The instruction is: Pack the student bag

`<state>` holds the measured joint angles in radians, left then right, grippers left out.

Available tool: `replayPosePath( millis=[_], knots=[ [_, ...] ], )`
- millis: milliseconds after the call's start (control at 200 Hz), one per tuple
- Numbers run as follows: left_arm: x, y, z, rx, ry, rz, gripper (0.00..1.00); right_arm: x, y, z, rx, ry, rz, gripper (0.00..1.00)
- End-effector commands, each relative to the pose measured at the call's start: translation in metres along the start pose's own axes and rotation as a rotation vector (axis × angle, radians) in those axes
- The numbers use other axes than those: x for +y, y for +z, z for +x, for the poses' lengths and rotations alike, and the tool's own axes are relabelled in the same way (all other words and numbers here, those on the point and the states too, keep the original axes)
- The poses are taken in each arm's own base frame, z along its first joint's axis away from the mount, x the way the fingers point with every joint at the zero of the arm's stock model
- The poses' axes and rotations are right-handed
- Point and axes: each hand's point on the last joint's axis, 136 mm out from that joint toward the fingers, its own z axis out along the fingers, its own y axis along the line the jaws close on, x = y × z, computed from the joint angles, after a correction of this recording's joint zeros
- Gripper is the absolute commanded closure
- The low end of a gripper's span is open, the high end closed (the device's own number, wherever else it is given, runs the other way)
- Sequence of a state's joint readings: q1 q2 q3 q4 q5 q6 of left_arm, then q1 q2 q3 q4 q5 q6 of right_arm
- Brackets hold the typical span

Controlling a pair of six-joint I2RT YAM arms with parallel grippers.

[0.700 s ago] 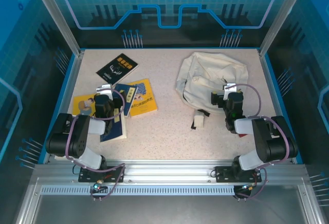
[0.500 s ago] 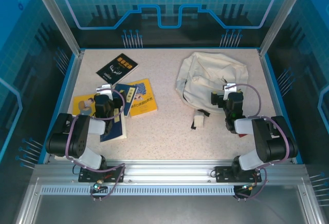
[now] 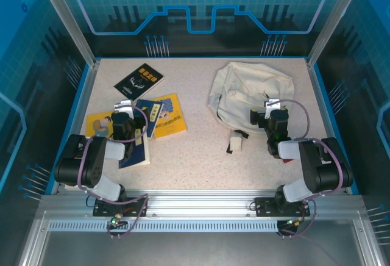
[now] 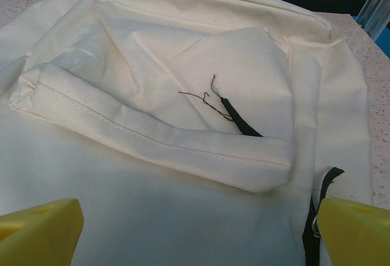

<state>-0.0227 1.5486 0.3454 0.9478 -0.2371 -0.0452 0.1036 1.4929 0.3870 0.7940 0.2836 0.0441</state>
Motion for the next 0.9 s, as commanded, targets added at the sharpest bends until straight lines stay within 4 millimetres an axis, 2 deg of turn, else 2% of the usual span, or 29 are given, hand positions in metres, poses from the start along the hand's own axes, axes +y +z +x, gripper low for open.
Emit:
replayPosePath(
  millis=[0,260,335,475,610,645,735,775,795,895],
  knots=[
    [-0.004,0.003,-0.008,-0.021,0.013,0.014,0.01,-0.005,0.003,-0.008,-0.018,0.011,0.021,0.00],
    [-0.004,0.001,-0.010,-0.034,0.012,0.016,0.01,-0.004,0.001,-0.011,-0.018,0.006,0.020,0.00],
    [0.000,-0.005,-0.014,-0.053,0.000,-0.001,0.01,0.004,-0.002,-0.017,-0.031,-0.022,-0.017,0.00],
    [0.001,-0.012,-0.026,-0.050,0.000,-0.010,0.01,-0.003,-0.016,-0.044,-0.007,-0.037,0.038,0.00],
    [-0.003,-0.021,-0.043,-0.017,0.009,-0.009,0.01,-0.010,-0.029,-0.072,0.027,0.041,0.062,0.00],
    [-0.005,-0.023,-0.048,0.019,-0.025,-0.009,0.01,-0.009,-0.032,-0.075,0.072,0.070,0.058,0.00],
    [-0.023,-0.033,-0.068,0.085,-0.101,0.069,0.01,-0.005,-0.034,-0.091,0.145,0.138,0.041,0.00],
    [-0.032,-0.037,-0.076,0.103,-0.139,0.107,0.01,0.000,-0.033,-0.091,0.197,0.156,0.027,0.00],
    [-0.037,-0.039,-0.080,0.112,-0.162,0.124,0.01,0.001,-0.032,-0.100,0.204,0.172,0.022,0.00],
    [-0.060,-0.046,-0.092,0.167,-0.258,0.199,0.01,0.010,-0.022,-0.098,0.348,0.235,0.012,0.00]
  ],
)
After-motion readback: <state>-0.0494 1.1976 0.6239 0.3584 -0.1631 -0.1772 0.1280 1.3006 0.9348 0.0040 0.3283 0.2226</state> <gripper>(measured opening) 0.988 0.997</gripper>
